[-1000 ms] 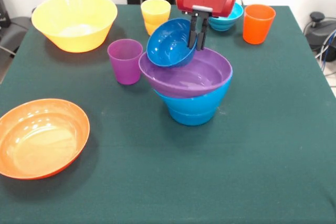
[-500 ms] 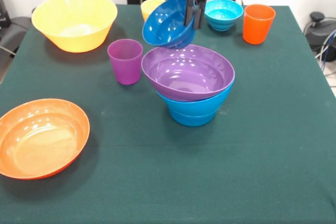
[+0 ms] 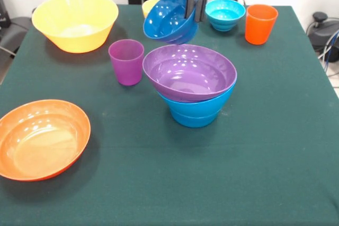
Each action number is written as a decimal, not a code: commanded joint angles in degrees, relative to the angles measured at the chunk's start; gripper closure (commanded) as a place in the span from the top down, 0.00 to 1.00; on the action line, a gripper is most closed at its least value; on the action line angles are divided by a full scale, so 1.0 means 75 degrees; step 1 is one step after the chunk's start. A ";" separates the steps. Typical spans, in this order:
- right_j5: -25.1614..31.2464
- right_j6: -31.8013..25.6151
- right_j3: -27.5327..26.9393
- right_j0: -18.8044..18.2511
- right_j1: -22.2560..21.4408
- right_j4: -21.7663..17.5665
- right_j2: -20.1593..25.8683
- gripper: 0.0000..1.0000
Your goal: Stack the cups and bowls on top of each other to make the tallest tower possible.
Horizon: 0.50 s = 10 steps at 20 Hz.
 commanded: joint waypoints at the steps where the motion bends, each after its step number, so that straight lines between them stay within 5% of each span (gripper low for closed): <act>1: -0.0014 0.0710 -0.0115 0.0152 0.0681 0.0106 0.0589 0.00; 10: -0.0510 0.0821 -0.0409 0.0320 0.1160 0.0109 0.0429 0.00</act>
